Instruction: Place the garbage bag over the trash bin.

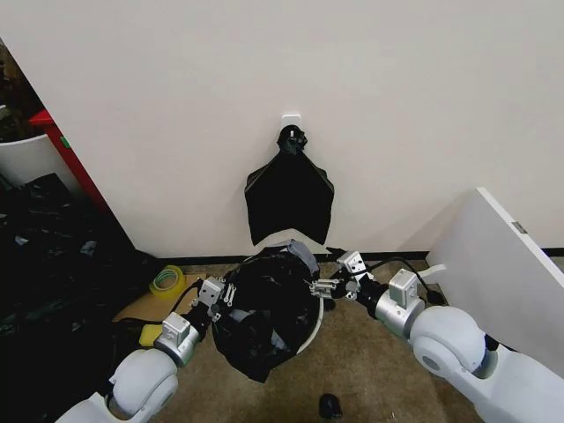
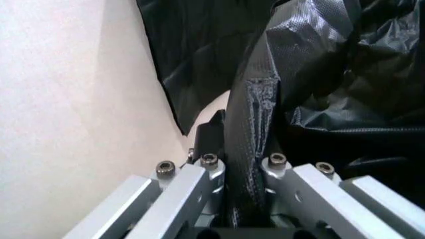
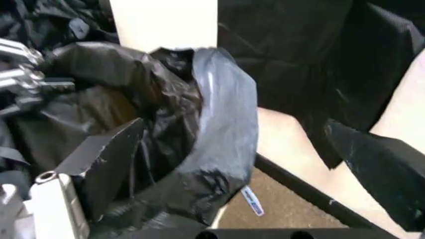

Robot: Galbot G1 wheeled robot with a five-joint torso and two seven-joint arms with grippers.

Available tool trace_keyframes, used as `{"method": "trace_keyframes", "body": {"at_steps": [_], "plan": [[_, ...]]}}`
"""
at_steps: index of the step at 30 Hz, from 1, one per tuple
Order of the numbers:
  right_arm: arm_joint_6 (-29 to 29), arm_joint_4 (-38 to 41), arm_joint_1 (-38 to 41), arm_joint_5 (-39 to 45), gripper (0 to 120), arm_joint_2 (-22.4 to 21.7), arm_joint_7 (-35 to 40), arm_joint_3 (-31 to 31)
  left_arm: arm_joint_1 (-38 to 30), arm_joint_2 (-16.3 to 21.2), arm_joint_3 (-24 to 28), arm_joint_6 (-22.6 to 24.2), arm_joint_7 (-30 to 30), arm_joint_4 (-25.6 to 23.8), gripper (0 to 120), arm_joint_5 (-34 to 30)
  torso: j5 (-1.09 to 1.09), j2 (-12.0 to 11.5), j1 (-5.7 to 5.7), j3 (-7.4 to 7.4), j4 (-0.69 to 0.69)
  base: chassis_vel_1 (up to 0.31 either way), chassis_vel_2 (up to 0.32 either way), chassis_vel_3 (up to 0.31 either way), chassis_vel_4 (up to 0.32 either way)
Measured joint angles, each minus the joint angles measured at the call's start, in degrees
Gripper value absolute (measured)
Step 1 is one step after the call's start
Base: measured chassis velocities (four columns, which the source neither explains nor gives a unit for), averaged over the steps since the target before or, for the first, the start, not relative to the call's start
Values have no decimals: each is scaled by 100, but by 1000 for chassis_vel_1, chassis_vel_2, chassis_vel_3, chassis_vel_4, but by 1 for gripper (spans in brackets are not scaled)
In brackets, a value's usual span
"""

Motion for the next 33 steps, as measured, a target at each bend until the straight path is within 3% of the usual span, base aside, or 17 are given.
{"method": "trace_keyframes", "body": {"at_steps": [25,33], "plan": [[-91,-571,172,92,100,-59,317,16,93,-37,84,-49,50,-68,3,120,0,0,1,0,0,0,0,0,0],[98,-972,232,62,100,-208,82,-12,99,30,111,-288,185,-87,3,155,1,0,1,0,0,0,0,0,0]]}}
